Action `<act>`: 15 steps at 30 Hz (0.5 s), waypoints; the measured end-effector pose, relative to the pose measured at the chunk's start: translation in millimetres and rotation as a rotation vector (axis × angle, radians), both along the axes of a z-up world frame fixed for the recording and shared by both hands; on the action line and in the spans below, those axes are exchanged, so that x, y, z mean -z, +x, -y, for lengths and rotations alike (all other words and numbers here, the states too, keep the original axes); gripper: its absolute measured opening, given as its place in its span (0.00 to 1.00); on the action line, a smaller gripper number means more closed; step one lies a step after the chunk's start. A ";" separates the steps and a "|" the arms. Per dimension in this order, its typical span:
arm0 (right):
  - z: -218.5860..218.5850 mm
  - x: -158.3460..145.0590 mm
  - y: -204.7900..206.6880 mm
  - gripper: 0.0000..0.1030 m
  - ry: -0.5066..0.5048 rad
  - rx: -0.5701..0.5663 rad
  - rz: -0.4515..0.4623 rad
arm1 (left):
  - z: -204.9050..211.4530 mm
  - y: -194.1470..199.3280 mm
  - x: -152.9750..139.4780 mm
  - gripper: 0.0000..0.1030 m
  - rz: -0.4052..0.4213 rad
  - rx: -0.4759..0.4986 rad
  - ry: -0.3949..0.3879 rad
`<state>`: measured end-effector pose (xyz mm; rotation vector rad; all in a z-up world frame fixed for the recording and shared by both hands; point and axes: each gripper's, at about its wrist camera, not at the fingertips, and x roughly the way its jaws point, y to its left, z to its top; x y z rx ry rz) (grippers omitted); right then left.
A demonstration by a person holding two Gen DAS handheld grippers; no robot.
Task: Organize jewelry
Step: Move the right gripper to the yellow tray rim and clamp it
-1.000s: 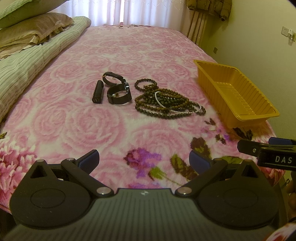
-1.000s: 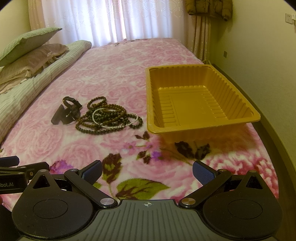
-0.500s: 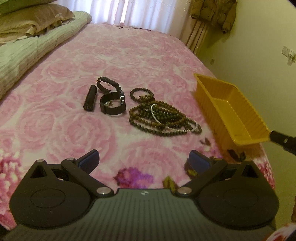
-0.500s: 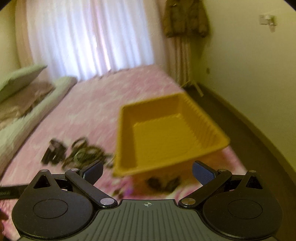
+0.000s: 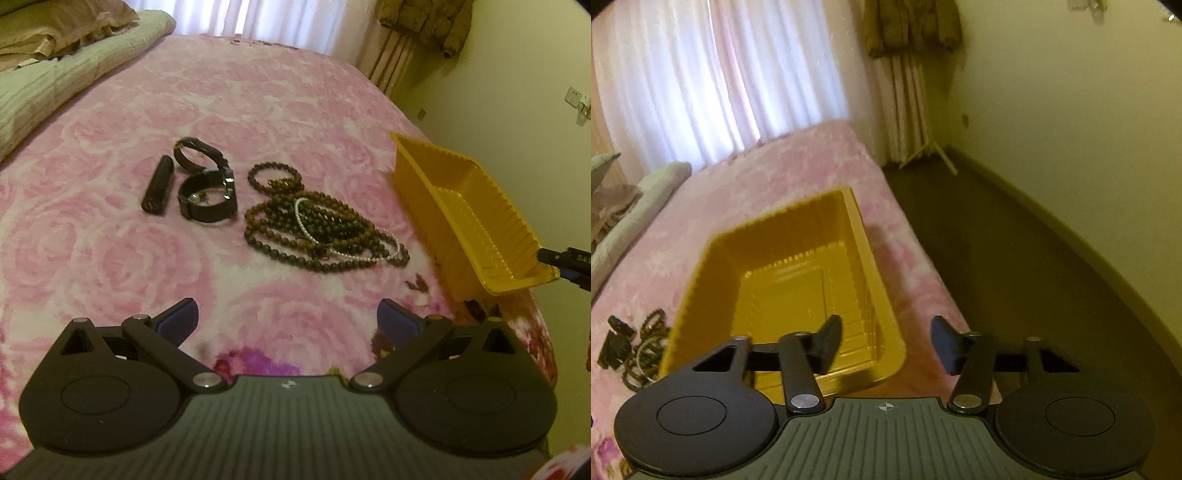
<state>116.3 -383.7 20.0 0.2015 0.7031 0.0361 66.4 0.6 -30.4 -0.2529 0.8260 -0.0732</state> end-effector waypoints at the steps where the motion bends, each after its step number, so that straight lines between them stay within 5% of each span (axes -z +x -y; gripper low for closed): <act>1: 2.4 4.5 2.9 0.42 0.007 -0.003 -0.013 | 1.9 1.8 2.2 0.99 -0.004 0.004 0.001; 6: 14.0 13.5 16.2 0.25 0.061 -0.027 -0.042 | 8.4 9.1 9.8 0.99 -0.020 0.015 -0.009; 15: 11.1 18.3 30.2 0.17 0.069 -0.039 -0.082 | 13.2 14.0 14.6 0.99 -0.031 0.039 -0.021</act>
